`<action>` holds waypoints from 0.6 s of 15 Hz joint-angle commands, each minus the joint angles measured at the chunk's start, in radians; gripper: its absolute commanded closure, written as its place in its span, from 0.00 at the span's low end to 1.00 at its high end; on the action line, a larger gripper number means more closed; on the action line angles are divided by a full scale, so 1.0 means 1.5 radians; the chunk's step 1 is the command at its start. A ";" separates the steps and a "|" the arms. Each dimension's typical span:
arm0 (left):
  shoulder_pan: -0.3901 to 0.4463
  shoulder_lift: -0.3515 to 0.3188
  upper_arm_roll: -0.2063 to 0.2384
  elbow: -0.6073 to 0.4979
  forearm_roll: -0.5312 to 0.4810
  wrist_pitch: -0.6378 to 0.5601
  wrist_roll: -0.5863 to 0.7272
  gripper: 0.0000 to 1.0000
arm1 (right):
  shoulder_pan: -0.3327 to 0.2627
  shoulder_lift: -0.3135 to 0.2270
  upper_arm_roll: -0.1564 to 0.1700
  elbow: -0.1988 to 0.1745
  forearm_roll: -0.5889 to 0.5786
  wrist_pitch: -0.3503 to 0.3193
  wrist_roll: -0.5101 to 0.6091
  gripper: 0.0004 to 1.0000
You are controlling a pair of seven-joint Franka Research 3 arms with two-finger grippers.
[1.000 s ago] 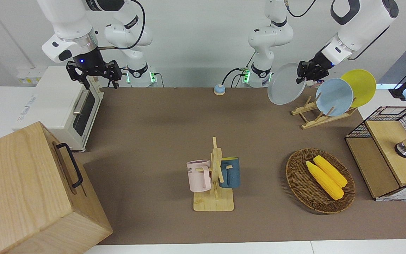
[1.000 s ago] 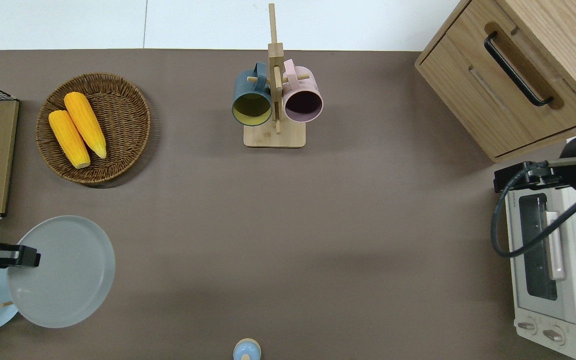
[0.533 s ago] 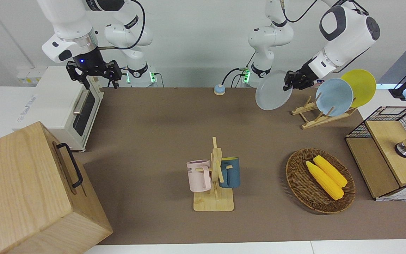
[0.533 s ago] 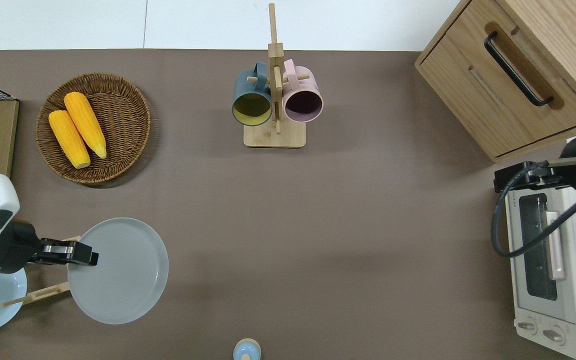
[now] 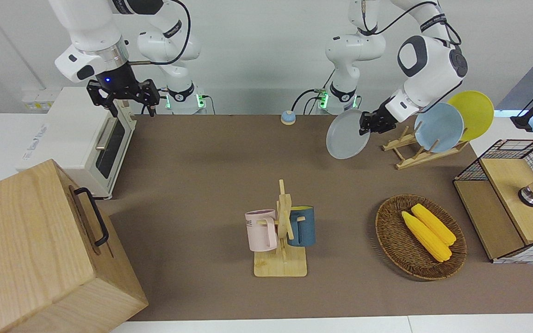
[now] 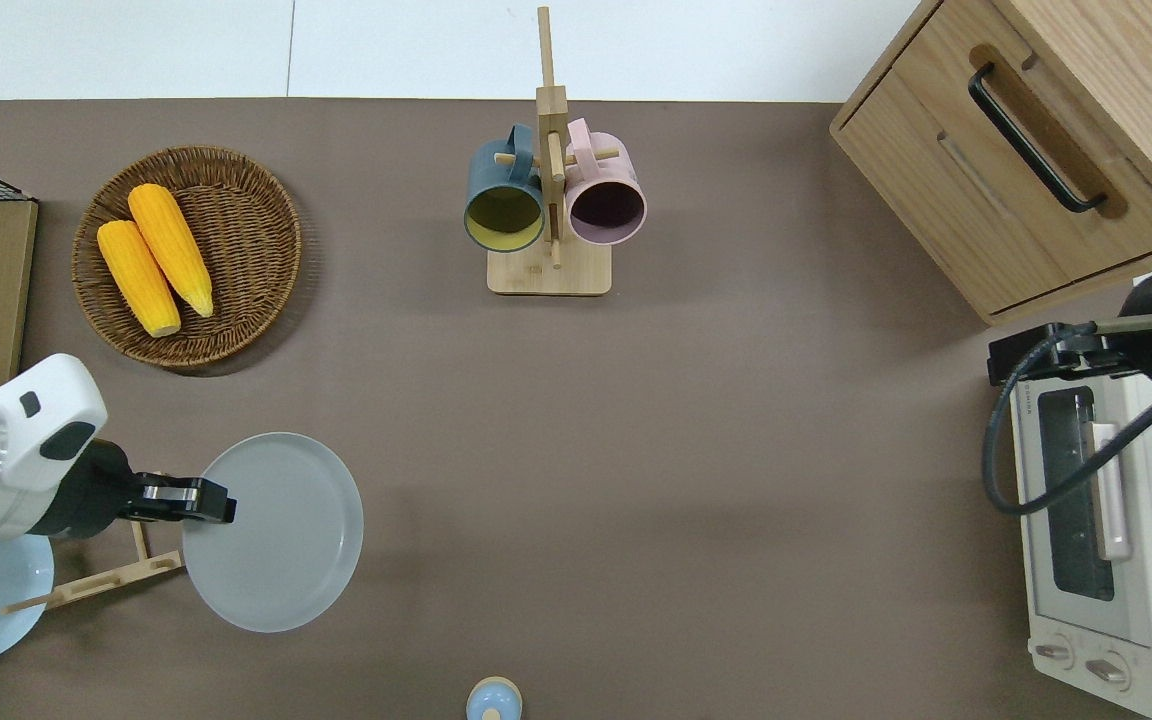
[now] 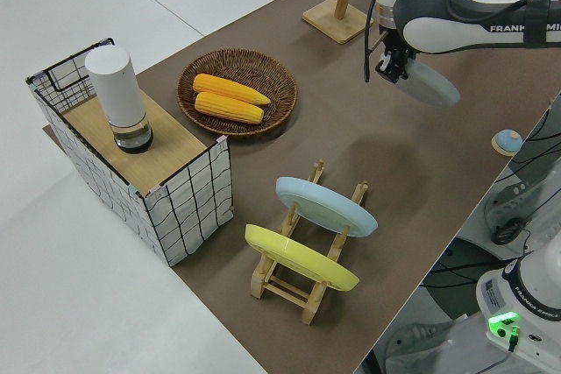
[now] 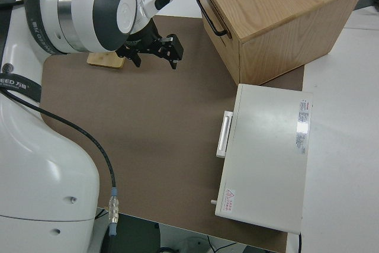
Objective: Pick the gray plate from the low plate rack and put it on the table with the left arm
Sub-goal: 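Carry the plate away from the rack and lower it onto the table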
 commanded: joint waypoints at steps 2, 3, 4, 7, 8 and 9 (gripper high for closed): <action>-0.023 0.007 0.005 -0.055 -0.012 0.076 0.005 1.00 | 0.005 0.000 -0.004 0.004 0.002 -0.001 0.003 0.02; -0.030 0.015 0.005 -0.061 -0.012 0.089 0.005 1.00 | 0.005 0.000 -0.004 0.004 0.002 -0.001 0.003 0.02; -0.037 0.018 0.005 -0.067 -0.012 0.101 0.005 1.00 | 0.005 0.000 -0.004 0.004 0.002 -0.001 0.003 0.02; -0.043 0.030 0.005 -0.075 -0.017 0.119 0.005 1.00 | 0.005 0.001 -0.004 0.004 0.002 -0.001 0.003 0.02; -0.043 0.035 0.005 -0.075 -0.017 0.125 0.012 1.00 | 0.005 0.000 -0.004 0.004 0.002 -0.001 0.003 0.02; -0.043 0.046 0.005 -0.076 -0.017 0.130 0.032 1.00 | 0.005 0.000 -0.004 0.004 0.002 -0.001 0.003 0.02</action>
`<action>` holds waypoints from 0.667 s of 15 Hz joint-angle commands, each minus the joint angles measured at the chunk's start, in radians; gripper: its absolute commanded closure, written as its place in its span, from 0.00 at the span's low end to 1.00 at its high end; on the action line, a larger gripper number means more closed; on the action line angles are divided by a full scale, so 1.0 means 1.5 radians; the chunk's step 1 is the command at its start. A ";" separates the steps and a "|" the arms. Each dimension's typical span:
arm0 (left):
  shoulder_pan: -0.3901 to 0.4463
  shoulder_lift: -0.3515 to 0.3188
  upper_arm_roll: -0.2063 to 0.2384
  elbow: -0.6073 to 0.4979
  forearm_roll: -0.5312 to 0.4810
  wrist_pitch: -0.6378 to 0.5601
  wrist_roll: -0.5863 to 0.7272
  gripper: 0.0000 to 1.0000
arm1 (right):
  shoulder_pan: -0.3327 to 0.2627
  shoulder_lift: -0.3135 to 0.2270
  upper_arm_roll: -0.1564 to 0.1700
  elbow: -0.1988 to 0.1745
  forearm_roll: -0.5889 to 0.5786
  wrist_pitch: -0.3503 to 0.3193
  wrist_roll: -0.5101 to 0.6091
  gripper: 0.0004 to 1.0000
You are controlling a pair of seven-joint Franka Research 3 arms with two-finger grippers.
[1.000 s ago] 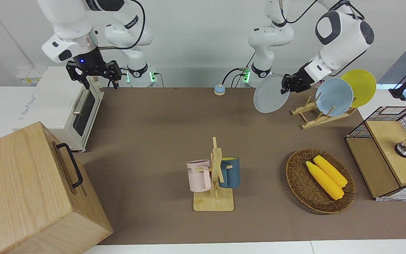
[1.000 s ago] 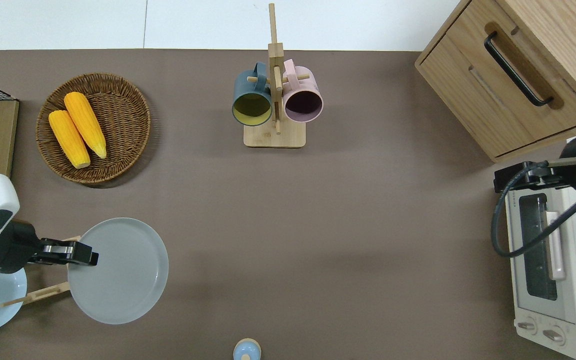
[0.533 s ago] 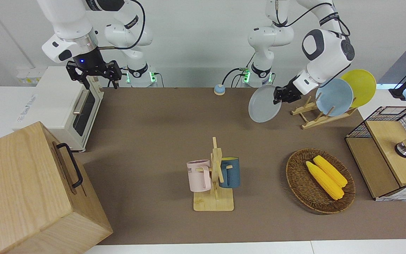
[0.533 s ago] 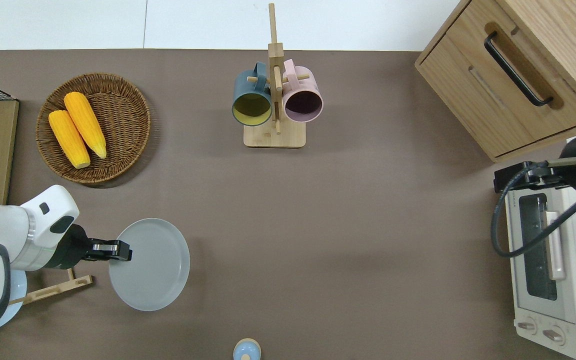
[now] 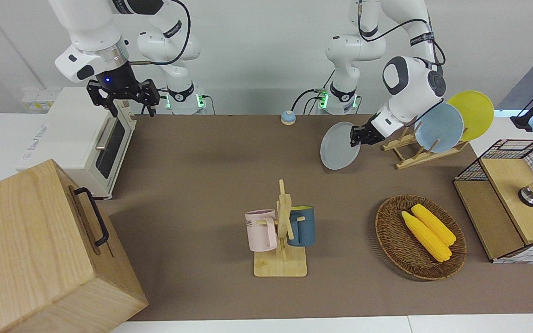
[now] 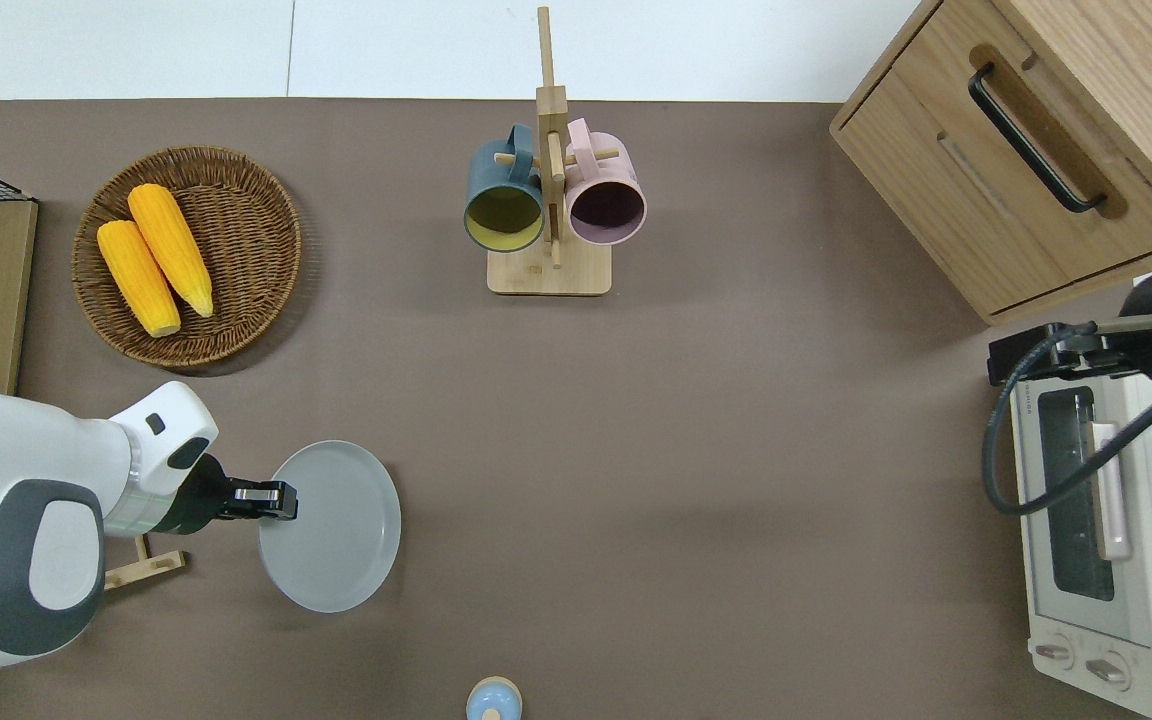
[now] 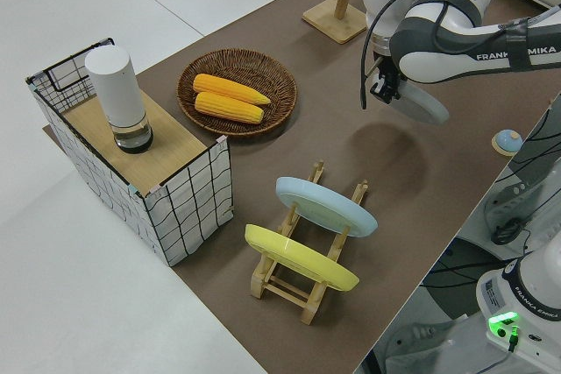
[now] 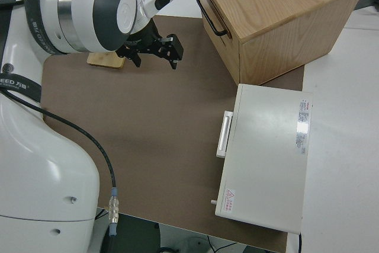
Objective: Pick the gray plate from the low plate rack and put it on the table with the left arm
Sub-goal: 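Carry the plate away from the rack and lower it onto the table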
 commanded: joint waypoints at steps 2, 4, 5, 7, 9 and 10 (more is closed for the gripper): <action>-0.002 0.025 0.007 -0.013 -0.014 0.031 0.064 1.00 | 0.005 0.000 -0.004 0.004 0.002 -0.001 0.003 0.02; -0.001 0.032 0.007 -0.022 -0.014 0.045 0.078 1.00 | 0.005 0.000 -0.004 0.004 0.002 -0.001 0.003 0.02; -0.001 0.032 0.007 -0.026 -0.014 0.048 0.083 1.00 | 0.005 0.000 -0.004 0.004 0.002 -0.001 0.003 0.02; -0.001 0.033 0.008 -0.026 -0.013 0.049 0.083 0.80 | 0.005 0.000 -0.004 0.004 0.002 -0.001 0.003 0.02; -0.002 0.032 0.008 -0.025 -0.008 0.047 0.083 0.48 | 0.005 0.000 -0.004 0.004 0.002 -0.001 0.003 0.02; -0.002 0.032 0.008 -0.025 -0.005 0.047 0.082 0.25 | 0.005 0.000 -0.004 0.004 0.002 -0.001 0.003 0.02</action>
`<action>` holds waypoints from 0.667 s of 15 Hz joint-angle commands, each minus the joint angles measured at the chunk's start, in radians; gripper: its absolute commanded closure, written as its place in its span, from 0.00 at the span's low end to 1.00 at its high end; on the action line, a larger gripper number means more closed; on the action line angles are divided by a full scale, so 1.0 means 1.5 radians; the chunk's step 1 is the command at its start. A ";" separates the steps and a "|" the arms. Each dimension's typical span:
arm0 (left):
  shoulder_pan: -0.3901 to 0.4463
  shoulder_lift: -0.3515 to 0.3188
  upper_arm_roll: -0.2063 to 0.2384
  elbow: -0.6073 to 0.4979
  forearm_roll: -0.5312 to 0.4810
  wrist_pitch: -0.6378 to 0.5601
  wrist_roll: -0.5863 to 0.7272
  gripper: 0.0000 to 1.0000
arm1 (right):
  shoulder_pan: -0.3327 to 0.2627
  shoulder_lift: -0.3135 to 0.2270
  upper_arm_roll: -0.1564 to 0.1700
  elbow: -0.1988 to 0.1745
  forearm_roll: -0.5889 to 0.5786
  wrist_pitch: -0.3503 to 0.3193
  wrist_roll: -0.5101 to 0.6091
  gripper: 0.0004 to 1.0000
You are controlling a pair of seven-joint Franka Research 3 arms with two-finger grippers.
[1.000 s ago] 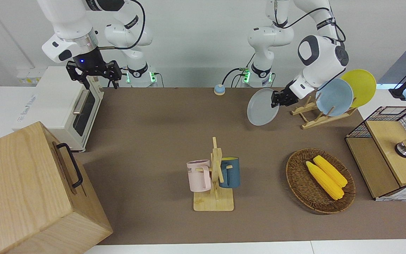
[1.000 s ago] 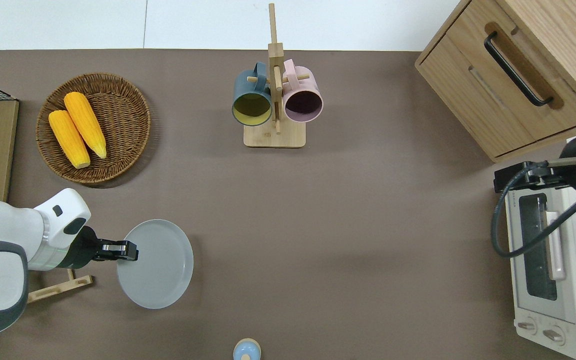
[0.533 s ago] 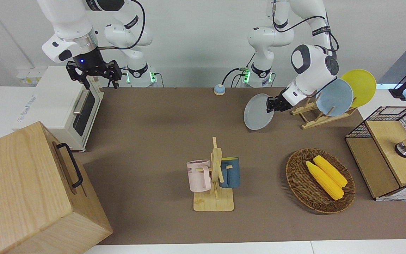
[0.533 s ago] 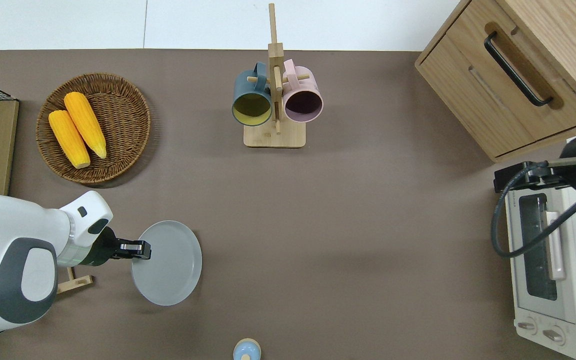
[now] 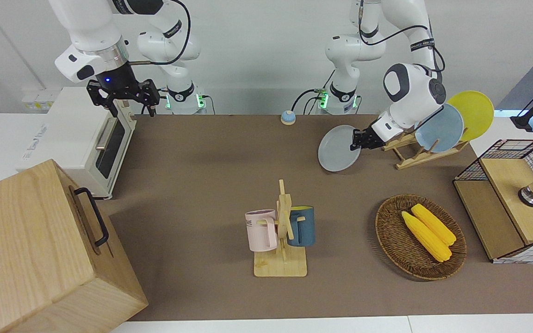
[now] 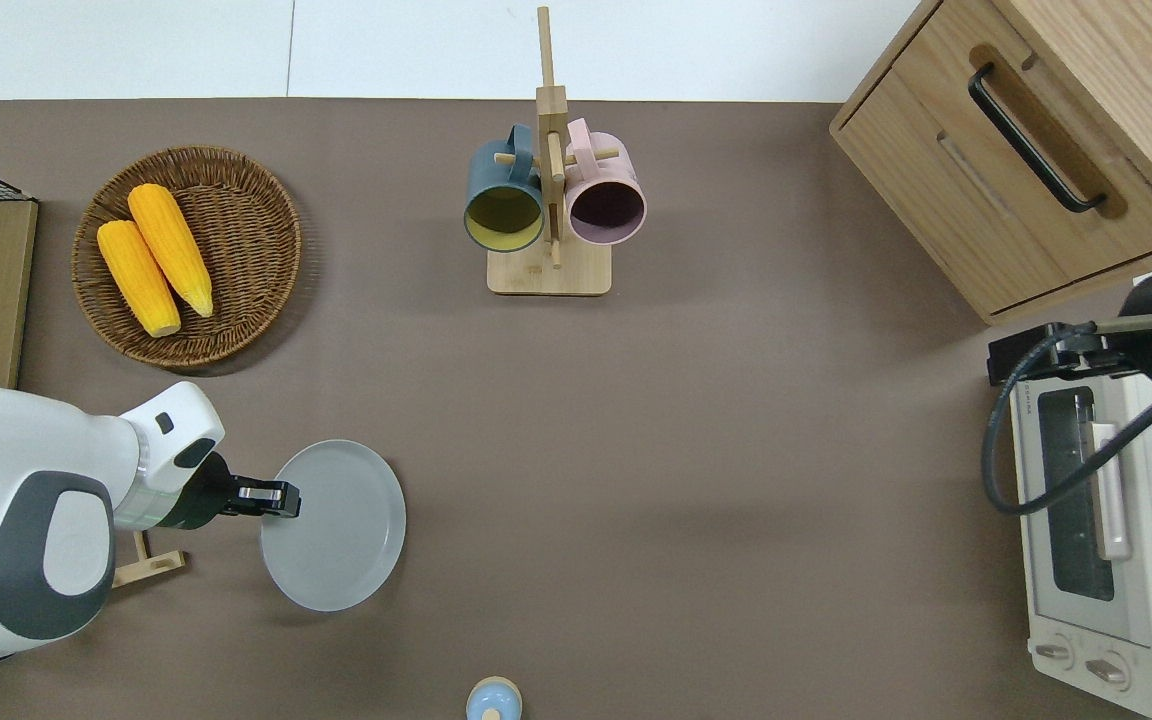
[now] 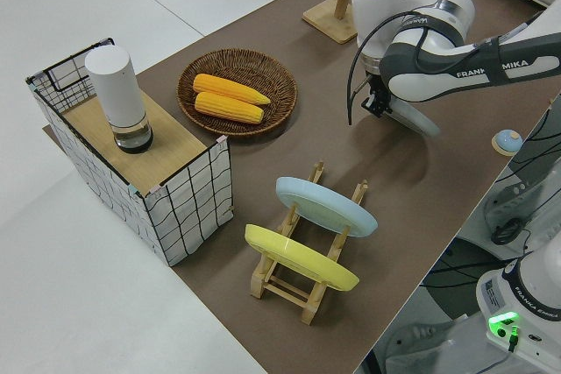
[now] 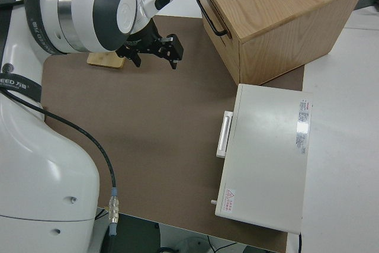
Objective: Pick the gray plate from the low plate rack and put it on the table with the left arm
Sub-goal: 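Carry the plate away from the rack and lower it onto the table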
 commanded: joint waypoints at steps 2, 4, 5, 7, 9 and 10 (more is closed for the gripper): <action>-0.004 0.005 0.004 -0.015 0.002 0.026 0.012 0.01 | 0.005 0.000 -0.004 0.004 0.002 -0.001 0.003 0.02; -0.003 0.003 0.006 -0.009 0.003 0.022 0.012 0.00 | 0.005 0.000 -0.004 0.004 0.002 -0.001 0.003 0.02; -0.003 0.002 0.007 -0.004 0.003 0.020 0.012 0.00 | 0.005 0.000 -0.004 0.004 0.002 -0.001 0.003 0.02; -0.002 -0.002 0.009 0.007 0.015 0.017 0.012 0.00 | 0.005 0.000 -0.004 0.004 0.002 -0.001 0.003 0.02; -0.002 -0.008 0.009 0.041 0.048 0.002 -0.001 0.00 | 0.005 0.000 -0.004 0.004 0.002 -0.001 0.003 0.02; -0.001 -0.008 0.009 0.059 0.058 -0.009 -0.003 0.00 | 0.005 0.000 -0.004 0.004 0.002 -0.002 0.003 0.02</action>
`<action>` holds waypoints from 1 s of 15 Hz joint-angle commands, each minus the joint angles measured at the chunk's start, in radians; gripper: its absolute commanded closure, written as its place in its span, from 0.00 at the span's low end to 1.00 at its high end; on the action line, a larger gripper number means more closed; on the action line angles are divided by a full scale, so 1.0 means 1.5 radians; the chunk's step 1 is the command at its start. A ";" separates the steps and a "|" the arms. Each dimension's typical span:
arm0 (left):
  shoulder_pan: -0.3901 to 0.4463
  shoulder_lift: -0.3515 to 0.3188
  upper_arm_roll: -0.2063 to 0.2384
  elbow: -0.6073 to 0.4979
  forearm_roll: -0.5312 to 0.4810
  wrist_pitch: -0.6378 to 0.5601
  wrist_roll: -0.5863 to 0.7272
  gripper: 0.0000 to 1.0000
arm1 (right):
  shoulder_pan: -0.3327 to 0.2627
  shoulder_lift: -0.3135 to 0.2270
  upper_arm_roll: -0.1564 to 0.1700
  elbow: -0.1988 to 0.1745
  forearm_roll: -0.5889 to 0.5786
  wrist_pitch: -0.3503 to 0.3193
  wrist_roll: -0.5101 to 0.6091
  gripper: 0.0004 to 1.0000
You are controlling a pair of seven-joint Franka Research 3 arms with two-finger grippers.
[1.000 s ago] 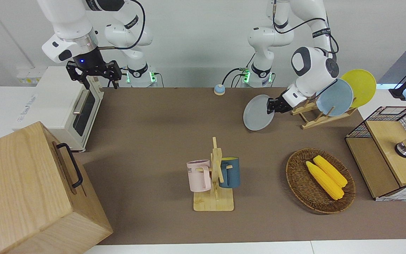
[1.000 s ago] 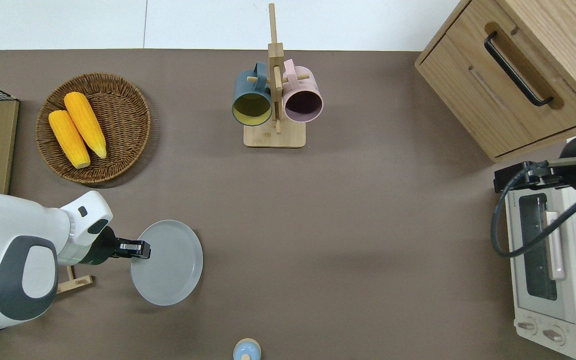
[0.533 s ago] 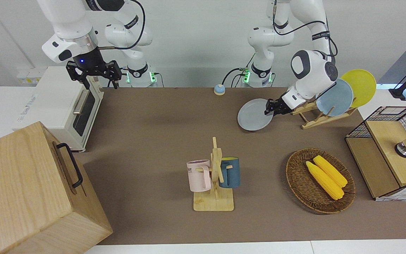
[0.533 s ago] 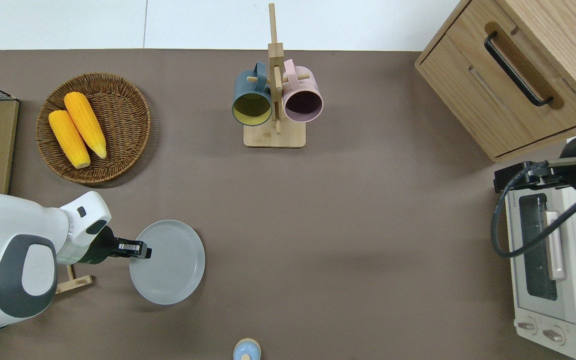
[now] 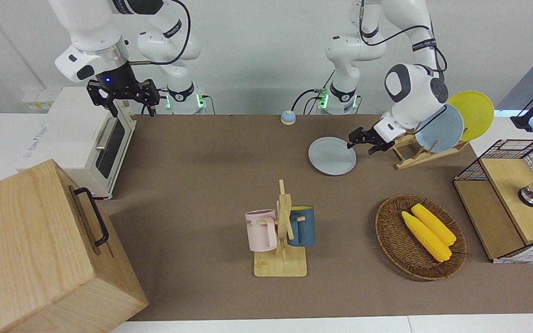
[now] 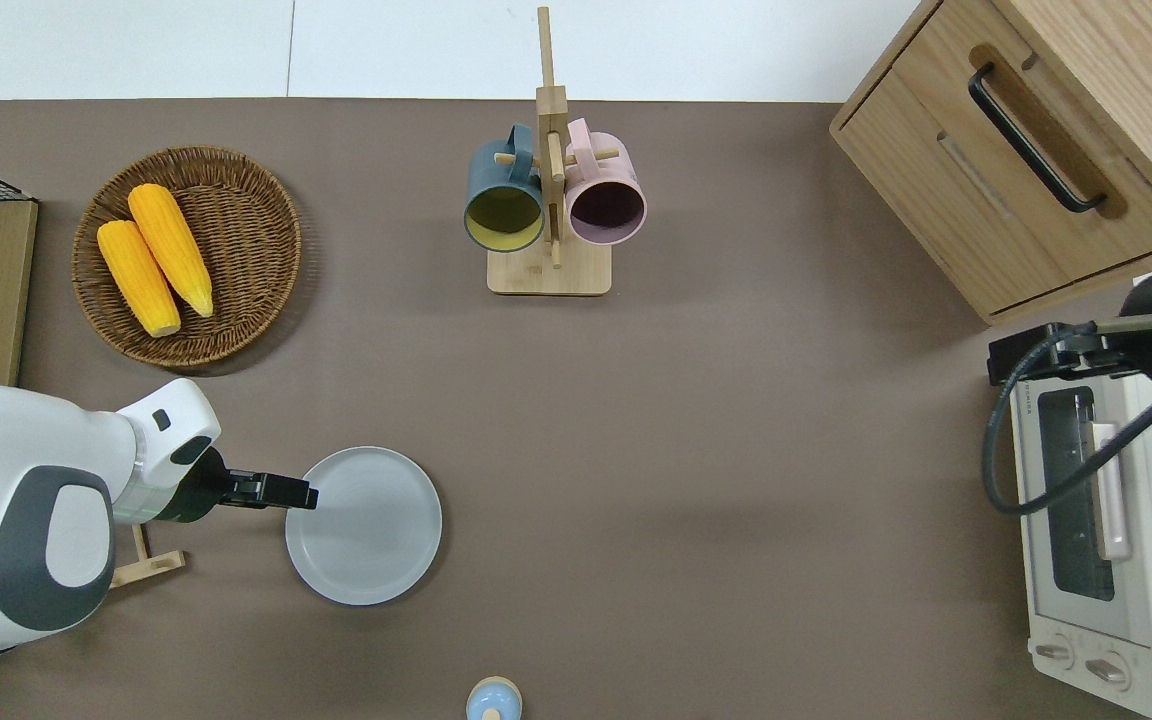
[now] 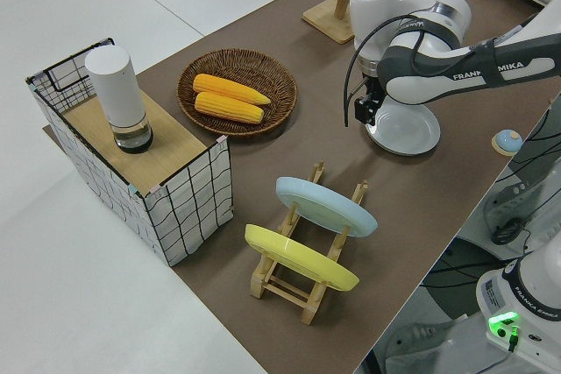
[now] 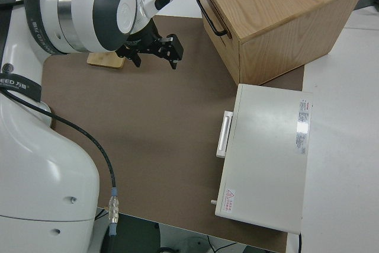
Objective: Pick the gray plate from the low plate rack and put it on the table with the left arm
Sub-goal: 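Open the left gripper and withdraw it back toward the rack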
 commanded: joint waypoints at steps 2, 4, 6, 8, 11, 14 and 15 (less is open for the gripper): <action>-0.001 -0.011 0.006 0.112 0.085 -0.080 -0.009 0.00 | 0.005 0.000 -0.004 0.004 0.002 -0.001 0.003 0.02; 0.000 -0.006 0.006 0.214 0.128 -0.154 -0.018 0.00 | 0.005 0.000 -0.004 0.004 0.002 -0.001 0.003 0.02; 0.000 -0.006 0.006 0.257 0.139 -0.177 -0.061 0.00 | 0.005 0.000 -0.004 0.004 0.002 -0.001 0.003 0.02; 0.000 -0.009 0.006 0.297 0.166 -0.199 -0.105 0.00 | 0.005 0.000 -0.004 0.004 0.002 -0.001 0.003 0.02; 0.001 -0.004 0.022 0.370 0.176 -0.251 -0.104 0.00 | 0.005 0.000 -0.004 0.004 0.002 -0.001 0.003 0.02; -0.005 -0.004 0.020 0.387 0.246 -0.271 -0.099 0.00 | 0.005 0.000 -0.004 0.004 0.002 -0.001 0.003 0.02; -0.011 -0.003 0.016 0.387 0.261 -0.274 -0.097 0.00 | 0.005 0.000 -0.004 0.004 0.002 -0.001 0.003 0.02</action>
